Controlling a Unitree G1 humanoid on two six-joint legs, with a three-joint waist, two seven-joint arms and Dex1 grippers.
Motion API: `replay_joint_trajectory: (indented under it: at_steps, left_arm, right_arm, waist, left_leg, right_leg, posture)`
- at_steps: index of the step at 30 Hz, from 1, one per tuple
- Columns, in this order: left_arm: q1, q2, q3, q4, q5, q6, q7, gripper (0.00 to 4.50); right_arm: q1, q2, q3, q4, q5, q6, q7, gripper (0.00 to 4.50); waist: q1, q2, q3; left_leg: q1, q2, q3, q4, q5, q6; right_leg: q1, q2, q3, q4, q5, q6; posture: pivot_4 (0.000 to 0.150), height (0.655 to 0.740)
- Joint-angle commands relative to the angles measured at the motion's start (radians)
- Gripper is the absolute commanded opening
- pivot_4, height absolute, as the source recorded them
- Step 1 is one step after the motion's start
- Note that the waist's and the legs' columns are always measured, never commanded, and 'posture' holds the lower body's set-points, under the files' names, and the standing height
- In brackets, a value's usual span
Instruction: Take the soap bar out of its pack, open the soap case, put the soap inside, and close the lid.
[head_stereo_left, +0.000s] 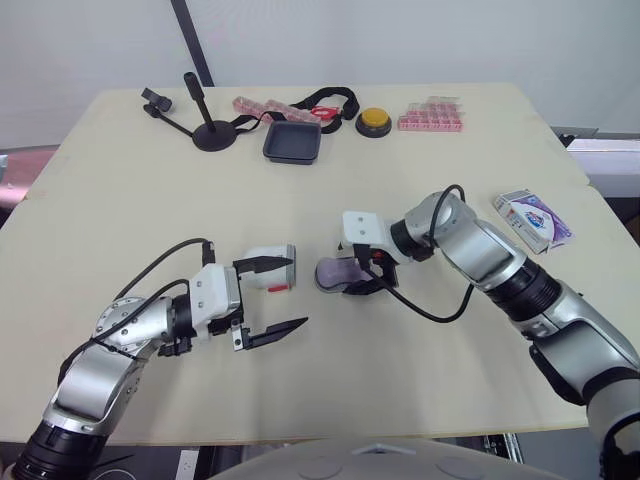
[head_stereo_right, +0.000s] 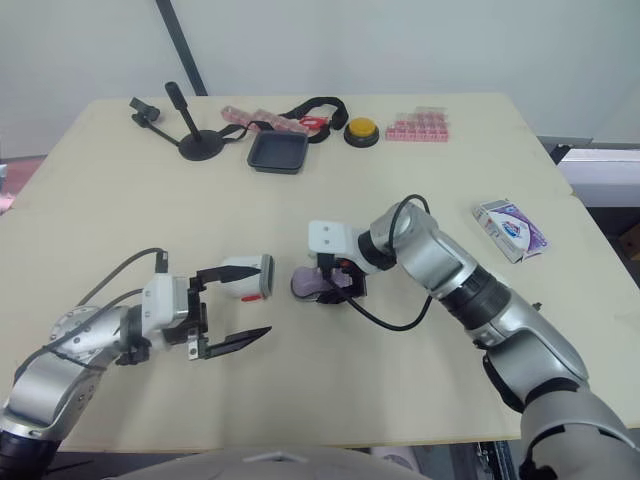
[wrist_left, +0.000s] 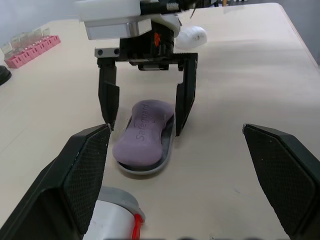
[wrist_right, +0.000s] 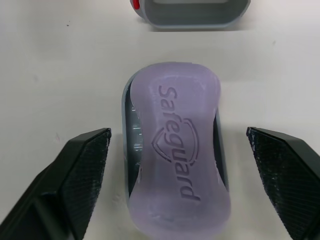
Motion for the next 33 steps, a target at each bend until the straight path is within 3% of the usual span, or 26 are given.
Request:
replay_joint_trajectory:
  at_steps: [1,5,9,13,18,26,33]
  left_arm:
    - [0.006,0.015,0.045,0.049,-0.005,-0.064,-0.045,4.50]
    - [-0.016,0.011,0.052,0.107,0.004,-0.118,-0.075,4.50]
    - [-0.113,0.022,0.074,0.283,0.038,-0.223,-0.120,4.50]
    - [-0.223,0.049,0.046,0.442,0.079,-0.325,-0.209,4.50]
    - [-0.355,0.069,-0.015,0.572,0.115,-0.304,-0.296,4.50]
    - [-0.561,0.048,-0.113,0.793,0.209,-0.310,-0.383,4.50]
    - [-0.665,0.000,-0.172,0.908,0.284,-0.337,-0.379,4.50]
  right_arm:
    - [-0.016,-0.032,-0.062,-0.065,0.027,-0.020,0.016,4.46]
    - [0.019,-0.057,-0.113,-0.101,0.048,-0.055,0.007,4.46]
    - [0.121,-0.116,-0.226,-0.183,0.096,-0.063,-0.021,4.46]
    - [0.284,-0.161,-0.352,-0.295,0.171,-0.057,-0.061,4.46]
    - [0.510,-0.207,-0.502,-0.381,0.239,-0.128,-0.089,4.46]
    - [0.804,-0.175,-0.646,-0.393,0.299,-0.352,-0.119,4.46]
    - [0.898,-0.159,-0.659,-0.331,0.272,-0.510,-0.140,4.46]
  waist:
    - [0.001,0.000,0.000]
    - [0.001,0.000,0.000]
    - [0.013,0.000,0.000]
    - [0.026,-0.001,0.000]
    - [0.035,-0.001,0.000]
    - [0.040,-0.001,-0.001]
    - [0.038,-0.001,-0.001]
  left_leg:
    - [0.000,0.000,0.000,0.000,0.000,0.000]
    - [0.000,0.001,0.000,0.000,0.000,0.000]
    - [0.001,0.001,0.000,0.000,0.000,0.000]
    - [0.002,0.000,0.001,0.000,0.000,0.000]
    - [0.001,0.001,0.002,-0.001,0.000,0.000]
    - [-0.001,0.001,0.003,-0.001,0.000,0.000]
    - [-0.002,0.000,0.001,0.000,0.000,0.000]
  right_leg:
    - [0.000,0.000,0.000,0.000,0.000,0.000]
    - [0.000,-0.001,0.000,0.001,0.000,0.000]
    - [0.000,0.000,0.001,0.001,0.000,0.000]
    - [0.000,0.000,0.001,0.001,0.000,0.000]
    - [-0.002,-0.001,0.002,0.001,0.000,0.000]
    - [-0.002,-0.002,0.003,-0.001,0.000,0.000]
    - [-0.001,-0.002,0.002,-0.003,0.000,0.000]
  posture:
    - [0.150,0.7400]
    - [0.150,0.7400]
    - [0.150,0.7400]
    - [0.150,0.7400]
    - [0.150,0.7400]
    - [0.150,0.7400]
    - [0.150,0.7400]
